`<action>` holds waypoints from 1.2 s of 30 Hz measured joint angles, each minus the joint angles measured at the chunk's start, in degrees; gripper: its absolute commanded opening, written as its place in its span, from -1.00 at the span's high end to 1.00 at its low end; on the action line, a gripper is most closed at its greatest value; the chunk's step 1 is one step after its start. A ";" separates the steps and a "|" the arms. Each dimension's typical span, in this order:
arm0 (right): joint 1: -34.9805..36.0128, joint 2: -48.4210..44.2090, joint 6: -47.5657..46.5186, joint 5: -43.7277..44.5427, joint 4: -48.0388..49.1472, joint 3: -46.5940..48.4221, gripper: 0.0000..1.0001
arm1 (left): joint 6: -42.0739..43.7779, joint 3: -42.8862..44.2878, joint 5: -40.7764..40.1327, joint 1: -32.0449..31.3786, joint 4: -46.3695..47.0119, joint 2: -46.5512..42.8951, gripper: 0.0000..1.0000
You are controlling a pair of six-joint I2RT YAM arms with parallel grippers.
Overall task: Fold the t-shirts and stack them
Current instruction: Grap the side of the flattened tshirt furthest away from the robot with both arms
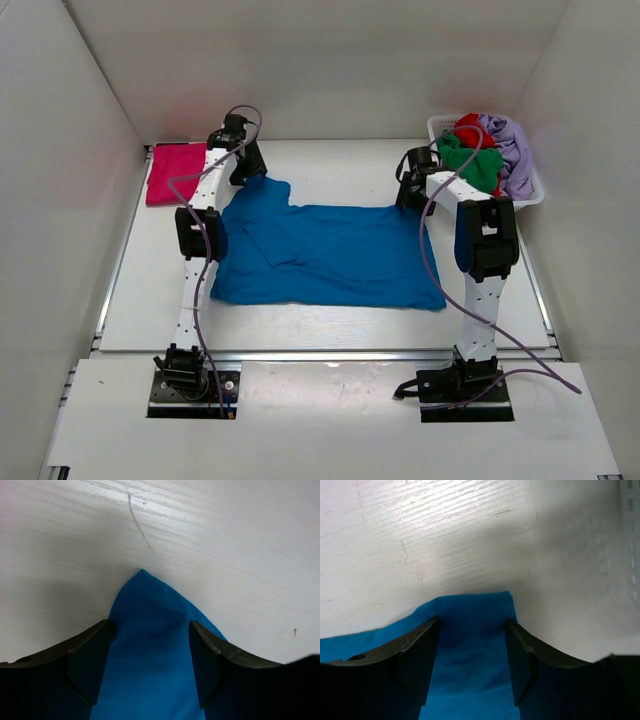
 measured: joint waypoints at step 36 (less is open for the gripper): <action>-0.59 4.11 5.40 5.60 -4.28 8.00 0.04 | -0.17 0.44 -1.81 -1.05 -2.51 0.48 1.00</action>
